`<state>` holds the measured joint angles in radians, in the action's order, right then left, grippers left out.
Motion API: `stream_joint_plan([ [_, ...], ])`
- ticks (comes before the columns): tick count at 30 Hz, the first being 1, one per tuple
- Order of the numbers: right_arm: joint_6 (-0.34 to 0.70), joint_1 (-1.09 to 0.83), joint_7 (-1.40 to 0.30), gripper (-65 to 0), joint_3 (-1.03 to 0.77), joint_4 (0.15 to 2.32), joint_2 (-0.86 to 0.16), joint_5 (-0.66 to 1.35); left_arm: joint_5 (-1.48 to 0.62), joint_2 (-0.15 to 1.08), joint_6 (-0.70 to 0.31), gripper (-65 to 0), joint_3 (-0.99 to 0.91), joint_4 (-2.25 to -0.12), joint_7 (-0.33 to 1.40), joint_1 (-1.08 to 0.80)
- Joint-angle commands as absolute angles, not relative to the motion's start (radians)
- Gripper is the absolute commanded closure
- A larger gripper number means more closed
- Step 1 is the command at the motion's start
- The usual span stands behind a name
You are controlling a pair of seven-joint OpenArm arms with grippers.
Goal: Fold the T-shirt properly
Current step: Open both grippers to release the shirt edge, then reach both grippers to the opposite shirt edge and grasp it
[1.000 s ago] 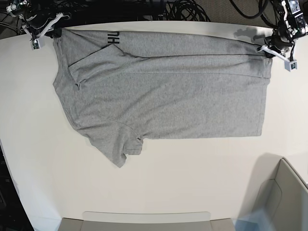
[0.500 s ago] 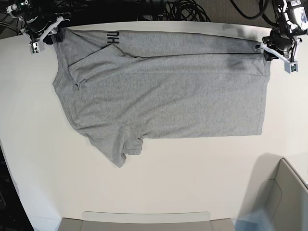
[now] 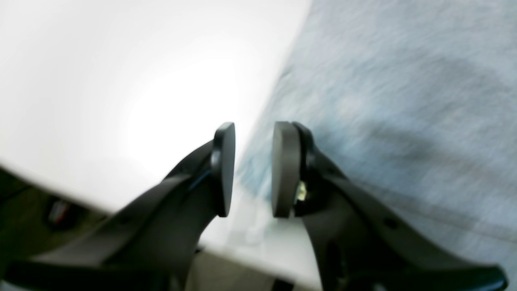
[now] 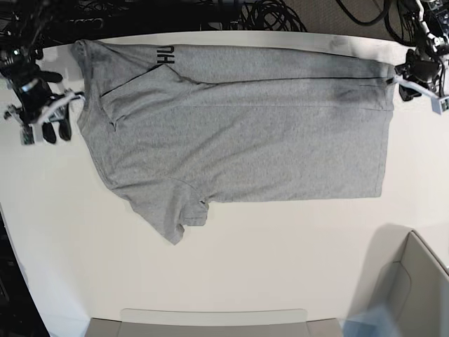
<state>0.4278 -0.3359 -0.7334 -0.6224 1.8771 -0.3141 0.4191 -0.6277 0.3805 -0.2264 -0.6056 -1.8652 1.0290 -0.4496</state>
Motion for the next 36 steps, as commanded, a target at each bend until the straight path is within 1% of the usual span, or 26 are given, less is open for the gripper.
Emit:
stream_joint_plan([
  [1,0.430,-0.283,-0.717,-20.3,-0.582,1.856,-0.340,0.424,-0.634,0.394,-0.231,-16.6,-0.601,-1.883,1.035,-0.429],
  [3,0.426,-0.159,-0.717,-20.3,-0.469,1.753,-0.351,0.377,-0.634,0.384,-0.231,-16.6,-0.595,-1.883,1.081,-0.397],
  [5,0.426,-0.038,-0.717,-20.3,-0.384,1.636,-0.346,0.280,-0.636,0.377,-0.231,-16.6,-0.593,-1.883,1.112,-0.364],
  [7,0.426,0.050,-0.716,-20.3,-0.335,1.526,-0.323,0.185,-0.634,0.354,-0.231,-16.6,-0.599,-1.883,1.125,-0.343],
  [9,0.426,0.117,-0.716,-20.3,-0.325,1.434,-0.291,0.108,-0.633,0.348,-0.231,-16.6,-0.598,-1.883,1.127,-0.334],
  [12,0.426,0.147,-0.716,-20.3,-0.325,1.356,-0.268,0.042,-0.633,0.343,-0.231,-16.6,-0.593,-1.883,1.127,-0.334],
  [15,0.426,0.125,-0.717,-20.3,-0.321,1.342,-0.268,0.024,-0.636,0.341,-0.231,-16.6,-0.593,-1.883,1.127,-0.334],
  [18,0.424,0.053,-0.722,-20.3,-0.323,1.380,-0.268,0.024,-0.634,0.341,-0.231,-16.6,-0.593,-1.883,1.127,-0.334],
  [22,0.424,-0.081,-0.817,-20.3,-0.325,1.527,-0.262,0.030,-0.633,0.349,-0.231,-16.6,-0.593,-1.879,1.118,-0.334],
  [25,0.424,-0.168,-0.858,-20.3,-0.325,1.650,-0.203,0.030,-0.633,0.351,-0.231,-16.6,-0.595,-1.879,1.116,-0.332],
  [28,0.424,-0.226,-0.855,-20.3,-0.326,1.748,-0.163,0.030,-0.633,0.352,-0.231,-16.6,-0.593,-1.879,1.116,-0.302],
  [31,0.424,-0.231,-0.854,-20.3,-0.378,1.847,-0.114,0.030,-0.633,0.352,-0.231,-16.6,-0.591,-1.879,1.122,-0.291],
  [33,0.426,-0.193,-0.854,-20.3,-0.421,1.910,-0.082,0.030,-0.633,0.352,-0.231,-16.6,-0.591,-1.879,1.124,-0.289],
  [36,0.426,-0.101,-0.855,-20.3,-0.476,1.948,-0.073,0.030,-0.633,0.352,-0.231,-16.6,-0.591,-1.882,1.125,-0.275],
])
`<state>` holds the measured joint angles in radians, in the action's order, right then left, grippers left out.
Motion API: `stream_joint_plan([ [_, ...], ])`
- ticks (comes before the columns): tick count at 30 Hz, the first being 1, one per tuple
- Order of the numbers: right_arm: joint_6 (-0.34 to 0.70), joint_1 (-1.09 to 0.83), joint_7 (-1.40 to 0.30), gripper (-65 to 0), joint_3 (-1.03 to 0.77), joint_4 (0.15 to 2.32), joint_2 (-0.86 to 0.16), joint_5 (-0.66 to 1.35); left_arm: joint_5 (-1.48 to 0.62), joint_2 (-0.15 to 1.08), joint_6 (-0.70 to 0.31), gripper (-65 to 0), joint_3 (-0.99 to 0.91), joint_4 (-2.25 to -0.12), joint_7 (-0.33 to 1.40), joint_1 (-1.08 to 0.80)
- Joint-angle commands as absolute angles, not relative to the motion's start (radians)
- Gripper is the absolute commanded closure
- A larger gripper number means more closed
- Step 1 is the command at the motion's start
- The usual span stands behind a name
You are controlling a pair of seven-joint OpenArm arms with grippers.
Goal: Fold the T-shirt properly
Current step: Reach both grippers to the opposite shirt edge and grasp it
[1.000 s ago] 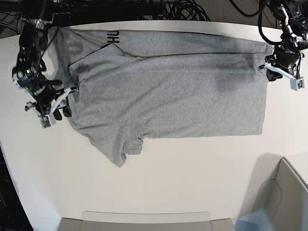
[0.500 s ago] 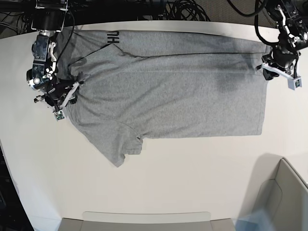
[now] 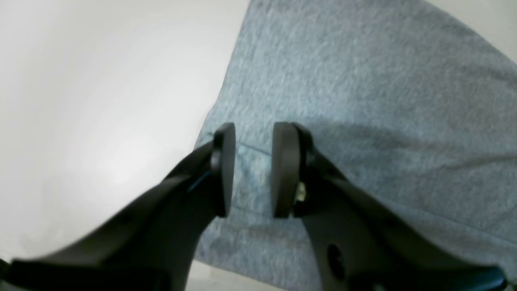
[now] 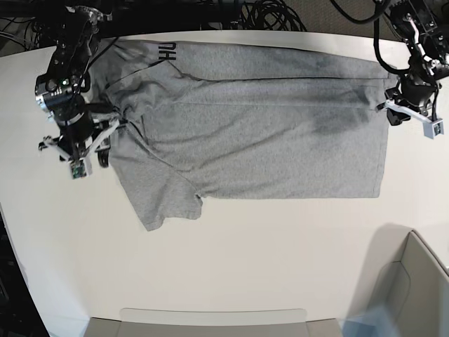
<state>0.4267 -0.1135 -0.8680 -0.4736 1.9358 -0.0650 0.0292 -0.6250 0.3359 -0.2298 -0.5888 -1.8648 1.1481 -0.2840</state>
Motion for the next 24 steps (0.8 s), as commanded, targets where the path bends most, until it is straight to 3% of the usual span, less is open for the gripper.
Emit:
stream_joint_plan([
  [1,0.426,-0.059,-0.858,-20.3,-0.487,1.939,-0.077,0.027,-0.633,0.352,-0.231,-16.6,-0.591,-1.882,1.125,-0.275],
  [9,0.427,0.286,-0.849,-20.3,-0.404,1.422,-0.229,0.030,-0.636,0.343,-0.231,-16.6,-0.591,-1.879,1.125,-0.263],
  [16,0.426,0.458,-0.622,-20.3,-0.274,0.963,-0.269,0.031,-0.634,0.302,-0.231,-16.6,-0.595,-1.882,1.127,-0.255],
  [24,0.424,0.481,-0.584,-20.3,-0.143,0.771,-0.274,0.173,-0.633,0.274,-0.231,-16.6,-0.593,-1.879,1.125,-0.222],
])
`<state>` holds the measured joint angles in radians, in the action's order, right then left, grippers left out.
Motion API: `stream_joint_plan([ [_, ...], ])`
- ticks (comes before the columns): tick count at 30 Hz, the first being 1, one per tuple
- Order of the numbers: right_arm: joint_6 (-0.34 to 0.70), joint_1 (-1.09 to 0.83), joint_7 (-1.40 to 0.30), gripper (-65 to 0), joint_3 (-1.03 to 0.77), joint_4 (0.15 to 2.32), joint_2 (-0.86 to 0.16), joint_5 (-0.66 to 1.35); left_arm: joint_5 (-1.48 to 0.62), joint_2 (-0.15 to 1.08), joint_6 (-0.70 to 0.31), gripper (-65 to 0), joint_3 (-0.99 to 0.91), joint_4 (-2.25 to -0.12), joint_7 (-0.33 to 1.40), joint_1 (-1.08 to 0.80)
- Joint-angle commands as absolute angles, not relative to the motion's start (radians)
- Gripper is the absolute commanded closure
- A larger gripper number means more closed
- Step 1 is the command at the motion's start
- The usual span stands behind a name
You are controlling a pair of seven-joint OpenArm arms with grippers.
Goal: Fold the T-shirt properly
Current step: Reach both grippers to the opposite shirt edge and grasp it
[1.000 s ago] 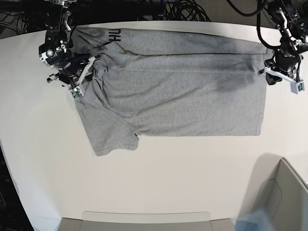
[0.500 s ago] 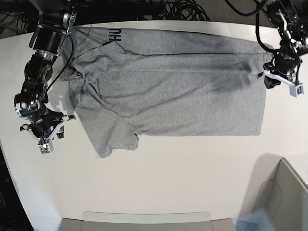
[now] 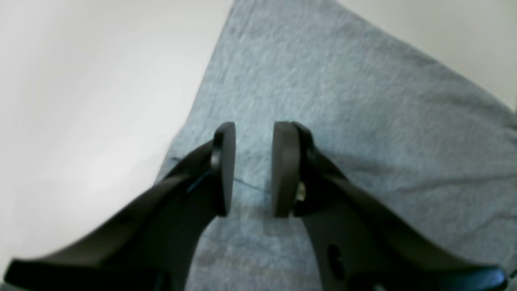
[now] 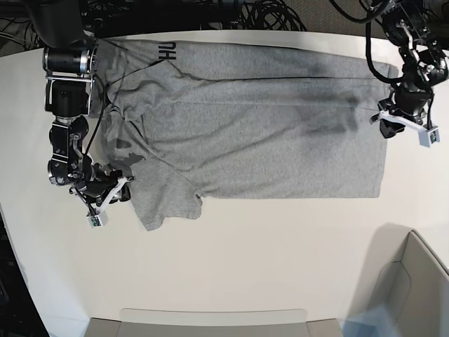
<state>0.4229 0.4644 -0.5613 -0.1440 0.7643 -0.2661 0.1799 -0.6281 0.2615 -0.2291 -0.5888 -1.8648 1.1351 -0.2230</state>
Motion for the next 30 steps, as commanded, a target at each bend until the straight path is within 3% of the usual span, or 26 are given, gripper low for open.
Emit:
stream_joint_plan([
  [1,0.424,0.481,-0.573,-20.3,-0.120,0.759,-0.271,0.174,-0.633,0.272,-0.231,-16.6,-0.593,-1.879,1.122,-0.220],
  [9,0.424,0.479,-0.542,-20.3,-0.031,0.717,-0.242,0.176,-0.631,0.309,-0.231,-17.0,-0.564,-1.802,1.115,-0.102],
  [14,0.426,0.481,-0.542,-20.3,-0.030,0.717,-0.237,0.176,-0.631,0.435,-0.232,-17.1,-0.464,-1.534,1.087,0.127],
  [20,0.426,0.475,-0.542,-20.3,-0.030,0.717,-0.243,0.176,-0.631,0.573,-0.232,-19.2,-0.197,-1.130,0.877,0.367],
  [25,0.426,0.473,-0.542,-20.3,-0.030,0.717,-0.248,0.176,-0.631,0.599,-0.228,-20.5,0.025,-0.843,0.728,0.501],
  [30,0.426,0.473,-0.542,-20.3,-0.030,0.717,-0.248,0.176,-0.631,0.596,-0.225,-20.6,0.068,-0.773,0.707,0.524],
])
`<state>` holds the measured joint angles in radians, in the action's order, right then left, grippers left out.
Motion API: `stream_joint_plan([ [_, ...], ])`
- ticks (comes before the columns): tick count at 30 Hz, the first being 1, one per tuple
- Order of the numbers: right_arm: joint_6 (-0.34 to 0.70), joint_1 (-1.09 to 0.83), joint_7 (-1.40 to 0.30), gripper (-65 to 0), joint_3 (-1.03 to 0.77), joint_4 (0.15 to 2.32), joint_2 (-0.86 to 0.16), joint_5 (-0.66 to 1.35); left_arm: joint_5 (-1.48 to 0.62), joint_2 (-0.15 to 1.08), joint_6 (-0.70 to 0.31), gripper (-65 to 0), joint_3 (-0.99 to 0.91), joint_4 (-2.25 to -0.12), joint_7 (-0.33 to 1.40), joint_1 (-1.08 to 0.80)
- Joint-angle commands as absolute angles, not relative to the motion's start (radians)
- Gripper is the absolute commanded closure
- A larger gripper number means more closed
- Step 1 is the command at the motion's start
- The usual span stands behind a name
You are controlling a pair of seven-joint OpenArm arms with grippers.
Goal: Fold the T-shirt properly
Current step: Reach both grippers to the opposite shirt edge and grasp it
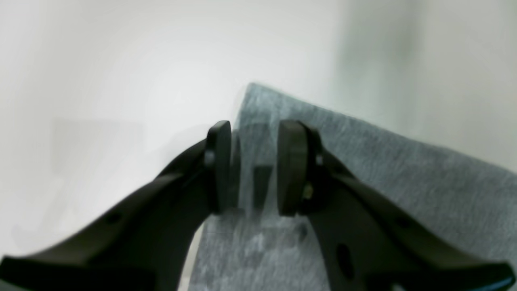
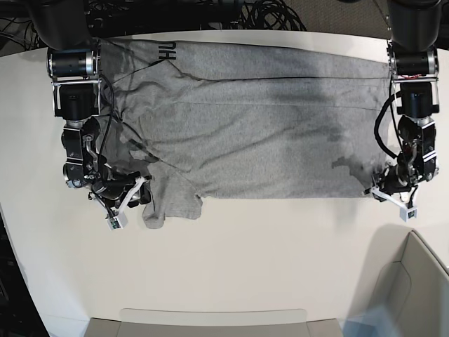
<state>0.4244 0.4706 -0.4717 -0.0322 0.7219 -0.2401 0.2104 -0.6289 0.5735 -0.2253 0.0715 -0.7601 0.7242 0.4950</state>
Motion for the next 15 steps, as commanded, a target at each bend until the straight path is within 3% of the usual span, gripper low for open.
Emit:
stream_joint_plan([
  [1,0.426,0.473,-0.542,-20.3,-0.030,0.717,-0.248,0.176,-0.631,0.596,-0.225,-20.6,0.073,-0.765,0.702,0.524],
  [8,0.426,0.473,-0.541,-20.3,-0.030,0.717,-0.243,0.176,-0.631,0.591,-0.229,-20.7,0.079,-0.713,0.662,0.522],
  [15,0.426,0.479,-0.538,-20.3,-0.028,0.717,-0.228,0.176,-0.631,0.578,-0.231,-20.8,0.237,-0.710,0.650,0.524],
])
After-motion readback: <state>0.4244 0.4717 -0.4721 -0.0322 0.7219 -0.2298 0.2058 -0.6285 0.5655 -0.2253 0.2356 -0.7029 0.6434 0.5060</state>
